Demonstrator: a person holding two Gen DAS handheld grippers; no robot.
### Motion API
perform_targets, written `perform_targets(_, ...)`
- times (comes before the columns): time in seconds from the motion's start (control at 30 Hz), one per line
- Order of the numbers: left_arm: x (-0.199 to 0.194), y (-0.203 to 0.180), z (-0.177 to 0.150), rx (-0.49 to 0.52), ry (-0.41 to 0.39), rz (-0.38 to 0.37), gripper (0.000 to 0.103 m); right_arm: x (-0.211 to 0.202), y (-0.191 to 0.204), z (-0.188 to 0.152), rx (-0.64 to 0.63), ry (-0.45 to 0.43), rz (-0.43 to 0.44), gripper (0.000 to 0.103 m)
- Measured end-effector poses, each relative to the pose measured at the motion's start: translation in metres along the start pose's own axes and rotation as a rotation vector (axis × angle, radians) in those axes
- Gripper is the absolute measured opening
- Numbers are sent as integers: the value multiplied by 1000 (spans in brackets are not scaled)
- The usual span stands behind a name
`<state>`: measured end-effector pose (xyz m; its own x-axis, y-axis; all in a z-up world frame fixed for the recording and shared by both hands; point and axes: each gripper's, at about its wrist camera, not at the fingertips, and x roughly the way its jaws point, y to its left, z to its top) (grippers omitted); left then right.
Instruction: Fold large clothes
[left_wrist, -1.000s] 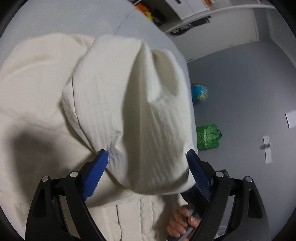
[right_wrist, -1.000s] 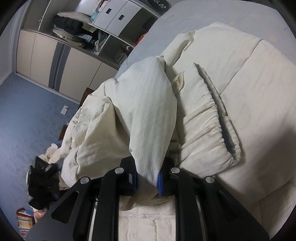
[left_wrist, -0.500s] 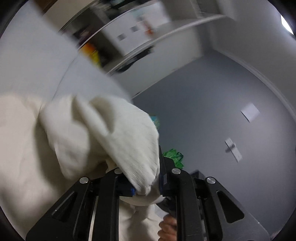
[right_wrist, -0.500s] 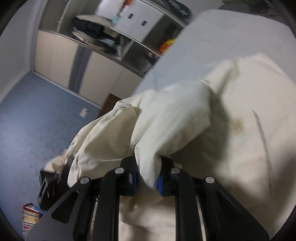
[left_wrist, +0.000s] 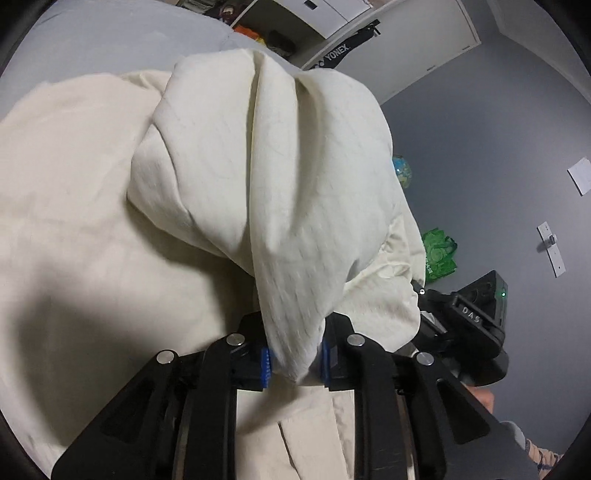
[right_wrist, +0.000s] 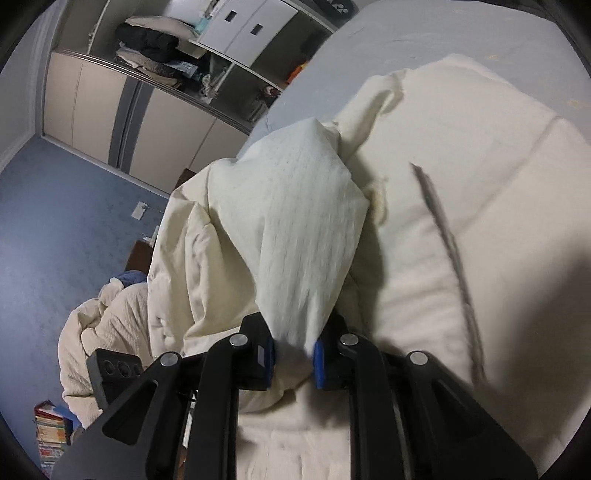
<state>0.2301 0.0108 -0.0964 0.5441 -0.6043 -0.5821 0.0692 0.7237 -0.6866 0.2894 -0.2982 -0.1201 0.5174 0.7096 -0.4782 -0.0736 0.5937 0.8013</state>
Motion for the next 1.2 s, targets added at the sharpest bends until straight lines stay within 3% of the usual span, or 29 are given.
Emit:
perform_targets(0.2,-2,-1,0,-48,-10,-45,21,-40,4,-7,81,-7,-80,31)
perform_targets(0.33,-3,1,-1,-75,-27,-60,22,-76,21,-15,12,-79,-97,33)
perform_targets(0.37,-3,2,-5,-80,-28,-59,22,-78,29,-16,-18,-76,-89,41)
perform_targets(0.4,-4,6,-7,-83,-28,-58,22,-78,34,-17,-39,-67,-87,47)
perform_targets(0.57,-17,5,-18,-67,-14,-45,27,-51,64,-15,-128,11,-79,47)
perform_targets(0.67,-18,0,-19,-66,-10,-33,32,-21,73,-14,-157,94,-133,47)
perform_targets(0.73,-26,-4,-23,-49,-6,-4,33,-11,71,-17,-177,115,-165,42)
perform_targets(0.77,-29,-6,-23,-32,-7,19,37,-10,71,-19,-195,109,-166,17)
perform_targets(0.8,-32,-8,-22,-22,-11,31,39,-9,71,-21,-206,117,-169,9)
perform_targets(0.93,-50,-16,-15,-4,-36,100,59,-25,66,-36,-255,80,-168,3)
perform_targets(1.03,-67,-21,-11,2,-99,136,62,-39,54,-48,-252,65,-165,1)
perform_targets(1.1,-71,-23,-9,10,-131,129,61,-42,47,-54,-228,70,-162,1)
perform_targets(1.13,-70,-23,-9,19,-128,123,55,-43,44,-55,-218,75,-163,0)
perform_targets(1.2,-61,-25,-12,47,-93,116,32,-45,42,-55,-217,79,-157,0)
